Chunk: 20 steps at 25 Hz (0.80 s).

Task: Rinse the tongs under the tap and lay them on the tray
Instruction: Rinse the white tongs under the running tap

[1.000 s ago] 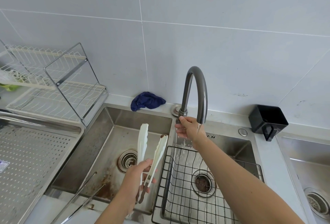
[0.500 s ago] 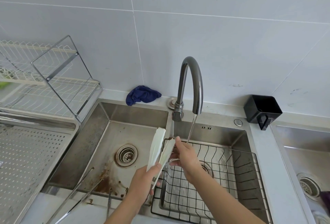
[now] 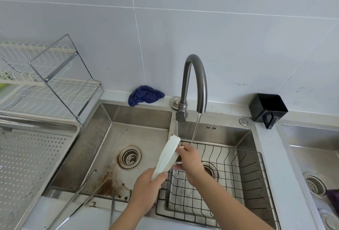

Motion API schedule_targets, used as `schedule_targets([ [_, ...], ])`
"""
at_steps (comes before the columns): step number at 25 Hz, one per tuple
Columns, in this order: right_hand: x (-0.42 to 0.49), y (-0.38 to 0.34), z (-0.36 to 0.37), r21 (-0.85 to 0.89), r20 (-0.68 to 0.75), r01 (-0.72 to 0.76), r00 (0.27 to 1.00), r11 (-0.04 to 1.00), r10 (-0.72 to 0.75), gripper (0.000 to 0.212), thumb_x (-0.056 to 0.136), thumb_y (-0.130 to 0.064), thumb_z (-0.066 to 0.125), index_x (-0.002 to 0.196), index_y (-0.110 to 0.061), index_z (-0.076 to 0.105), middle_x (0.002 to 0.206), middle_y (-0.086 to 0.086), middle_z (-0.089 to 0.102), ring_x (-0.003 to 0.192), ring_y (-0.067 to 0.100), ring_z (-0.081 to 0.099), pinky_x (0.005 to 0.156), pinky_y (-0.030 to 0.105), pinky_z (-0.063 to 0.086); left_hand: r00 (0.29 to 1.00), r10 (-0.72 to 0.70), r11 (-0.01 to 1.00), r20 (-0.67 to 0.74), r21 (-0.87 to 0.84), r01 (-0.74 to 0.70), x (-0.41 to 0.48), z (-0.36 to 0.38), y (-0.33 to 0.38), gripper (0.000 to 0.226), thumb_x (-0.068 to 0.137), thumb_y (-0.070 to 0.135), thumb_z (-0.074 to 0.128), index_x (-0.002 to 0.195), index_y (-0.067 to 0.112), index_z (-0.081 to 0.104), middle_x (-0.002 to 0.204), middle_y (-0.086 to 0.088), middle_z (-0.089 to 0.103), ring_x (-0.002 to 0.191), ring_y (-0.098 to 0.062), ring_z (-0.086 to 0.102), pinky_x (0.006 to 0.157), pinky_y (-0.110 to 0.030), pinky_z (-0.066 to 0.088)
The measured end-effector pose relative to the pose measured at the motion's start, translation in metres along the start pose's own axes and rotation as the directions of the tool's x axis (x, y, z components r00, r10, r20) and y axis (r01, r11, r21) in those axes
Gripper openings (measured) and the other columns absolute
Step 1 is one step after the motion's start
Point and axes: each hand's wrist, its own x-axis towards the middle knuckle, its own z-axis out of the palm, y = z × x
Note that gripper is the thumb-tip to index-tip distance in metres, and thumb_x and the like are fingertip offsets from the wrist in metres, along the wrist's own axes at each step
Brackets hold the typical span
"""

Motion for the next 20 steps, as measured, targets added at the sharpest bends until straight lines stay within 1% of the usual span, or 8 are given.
schedule_targets([
  [2, 0.001, 0.002, -0.006, 0.073, -0.011, 0.007, 1.000, 0.997, -0.006, 0.020, 0.101, -0.011, 0.051, 0.102, 0.000, 0.068, 0.076, 0.009, 0.071, 0.063, 0.018, 0.074, 0.053, 0.032, 0.059, 0.999, -0.018, 0.998, 0.035, -0.059, 0.020, 0.000, 0.000, 0.000, 0.022, 0.085, 0.048, 0.061, 0.095, 0.030, 0.071, 0.097, -0.002, 0.072, 0.082, -0.017, 0.070, 0.056, -0.019, 0.045],
  [4, 0.001, 0.001, -0.007, 0.069, -0.041, 0.029, 0.999, 0.997, -0.026, 0.019, 0.102, -0.018, 0.056, 0.099, -0.006, 0.070, 0.079, 0.009, 0.071, 0.066, 0.024, 0.076, 0.054, 0.034, 0.060, 0.999, -0.008, 0.997, 0.050, -0.081, 0.012, -0.001, 0.003, 0.002, 0.028, 0.083, 0.051, 0.059, 0.098, 0.031, 0.071, 0.103, -0.003, 0.073, 0.087, -0.020, 0.072, 0.057, -0.020, 0.045],
  [7, 0.002, 0.001, -0.008, -0.060, -0.051, 0.101, 0.993, 0.993, -0.105, 0.015, 0.098, -0.013, 0.058, 0.092, -0.007, 0.070, 0.081, 0.010, 0.072, 0.060, 0.019, 0.075, 0.053, 0.035, 0.061, 0.999, 0.013, 0.998, 0.048, -0.055, -0.011, 0.000, 0.009, 0.006, 0.036, 0.080, 0.053, 0.056, 0.101, 0.029, 0.071, 0.102, -0.005, 0.071, 0.083, -0.016, 0.070, 0.059, -0.020, 0.043],
  [11, 0.004, 0.003, -0.017, -0.072, -0.110, 0.093, 0.989, 0.993, -0.100, 0.032, 0.101, -0.010, 0.043, 0.078, -0.005, 0.065, 0.072, 0.015, 0.072, 0.059, 0.031, 0.075, 0.050, 0.040, 0.062, 0.998, 0.013, 0.996, 0.065, -0.089, -0.007, 0.001, 0.012, 0.009, 0.029, 0.087, 0.049, 0.062, 0.098, 0.025, 0.074, 0.094, -0.012, 0.073, 0.085, -0.022, 0.071, 0.052, -0.012, 0.043],
  [14, 0.004, 0.007, -0.022, 0.003, -0.029, 0.060, 0.998, 0.998, -0.060, 0.027, 0.103, -0.014, 0.050, 0.087, -0.003, 0.068, 0.082, 0.022, 0.072, 0.063, 0.026, 0.075, 0.053, 0.036, 0.061, 0.999, 0.007, 0.999, 0.044, -0.046, -0.005, 0.002, 0.010, 0.007, 0.040, 0.082, 0.056, 0.059, 0.093, 0.022, 0.077, 0.082, -0.004, 0.074, 0.078, -0.016, 0.071, 0.054, -0.015, 0.044],
  [16, 0.006, 0.006, -0.024, 0.062, -0.002, 0.057, 0.998, 0.996, -0.057, 0.023, 0.102, -0.014, 0.054, 0.093, 0.000, 0.070, 0.089, 0.026, 0.074, 0.067, 0.026, 0.076, 0.056, 0.035, 0.062, 0.998, 0.018, 1.000, 0.059, -0.016, -0.017, 0.004, 0.011, 0.008, 0.049, 0.081, 0.059, 0.056, 0.093, 0.015, 0.076, 0.070, 0.004, 0.065, 0.066, -0.012, 0.059, 0.059, -0.023, 0.042],
  [19, 0.011, 0.004, -0.029, 0.083, -0.086, 0.060, 0.995, 0.995, -0.053, 0.025, 0.104, -0.017, 0.053, 0.095, -0.003, 0.072, 0.080, 0.016, 0.075, 0.067, 0.026, 0.076, 0.055, 0.035, 0.062, 0.997, 0.034, 0.999, 0.074, 0.008, -0.034, 0.007, 0.017, 0.014, 0.059, 0.080, 0.060, 0.055, 0.094, 0.005, 0.072, 0.065, 0.003, 0.053, 0.061, -0.014, 0.047, 0.060, -0.034, 0.036],
  [20, 0.011, 0.004, -0.031, 0.092, -0.070, 0.055, 0.996, 0.994, -0.048, 0.025, 0.104, -0.016, 0.052, 0.097, -0.002, 0.072, 0.081, 0.014, 0.075, 0.068, 0.025, 0.076, 0.056, 0.035, 0.062, 0.997, 0.034, 0.999, 0.062, 0.011, -0.035, 0.008, 0.018, 0.016, 0.061, 0.079, 0.059, 0.055, 0.093, 0.002, 0.071, 0.064, 0.003, 0.052, 0.061, -0.015, 0.046, 0.060, -0.035, 0.035],
])
